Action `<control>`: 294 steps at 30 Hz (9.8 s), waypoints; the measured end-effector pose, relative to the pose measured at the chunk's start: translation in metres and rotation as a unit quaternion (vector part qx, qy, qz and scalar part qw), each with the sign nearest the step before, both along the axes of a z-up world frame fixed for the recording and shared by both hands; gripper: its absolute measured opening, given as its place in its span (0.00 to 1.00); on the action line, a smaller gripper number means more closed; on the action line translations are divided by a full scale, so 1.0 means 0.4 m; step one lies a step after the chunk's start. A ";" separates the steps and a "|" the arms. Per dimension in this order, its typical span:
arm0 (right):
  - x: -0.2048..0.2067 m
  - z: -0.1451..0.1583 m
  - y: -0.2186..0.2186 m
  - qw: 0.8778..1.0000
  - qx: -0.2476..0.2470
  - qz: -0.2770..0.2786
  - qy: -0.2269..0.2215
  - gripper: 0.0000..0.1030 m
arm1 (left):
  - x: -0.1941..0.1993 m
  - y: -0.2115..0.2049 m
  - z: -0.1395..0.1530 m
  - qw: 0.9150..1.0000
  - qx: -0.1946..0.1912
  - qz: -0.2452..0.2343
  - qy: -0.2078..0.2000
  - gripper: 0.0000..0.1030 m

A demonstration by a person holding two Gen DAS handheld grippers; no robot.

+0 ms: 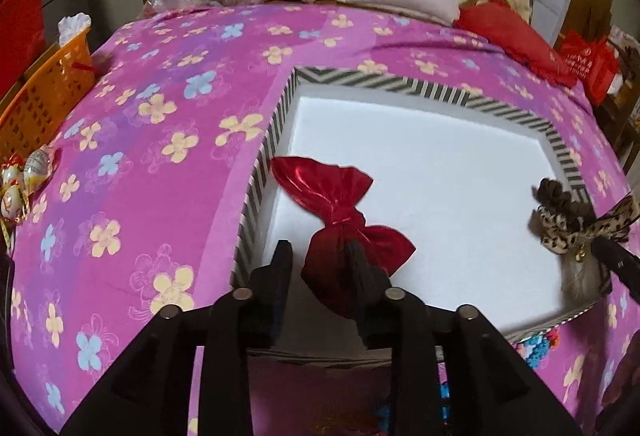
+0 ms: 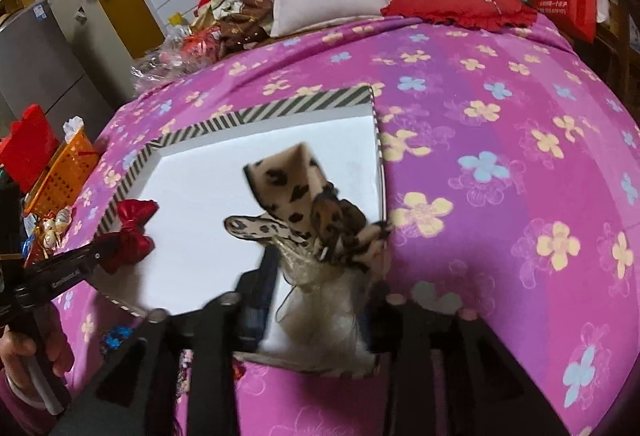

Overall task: Organize jewelry
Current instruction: 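Carry both bows into the white striped tray and open both tools, then withdraw both tools from the tray back toward the jewelry pile, then grasp the silver beaded bracelet with the left tool while the right tool grasps the colorful beaded bracelet, then carry both bracelets up and over the striped tray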

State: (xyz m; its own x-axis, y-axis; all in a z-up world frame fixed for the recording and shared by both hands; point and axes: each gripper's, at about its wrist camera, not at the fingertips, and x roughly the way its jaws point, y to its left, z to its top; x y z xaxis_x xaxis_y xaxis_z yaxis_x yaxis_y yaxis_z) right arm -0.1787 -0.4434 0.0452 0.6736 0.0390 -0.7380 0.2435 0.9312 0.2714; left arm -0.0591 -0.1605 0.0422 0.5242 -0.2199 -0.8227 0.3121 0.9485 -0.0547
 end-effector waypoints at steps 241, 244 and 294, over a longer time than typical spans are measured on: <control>-0.237 0.271 0.396 0.965 -0.125 0.176 -0.149 0.13 | -0.335 0.081 0.110 0.988 -0.110 -0.106 0.021 0.00; -0.244 0.269 0.385 0.967 -0.122 0.170 -0.148 0.13 | -0.341 0.081 0.120 0.989 -0.105 -0.106 0.011 0.00; -0.159 0.282 0.333 0.972 -0.124 0.150 -0.130 0.13 | -0.223 0.053 0.191 0.993 -0.066 -0.084 -0.040 0.00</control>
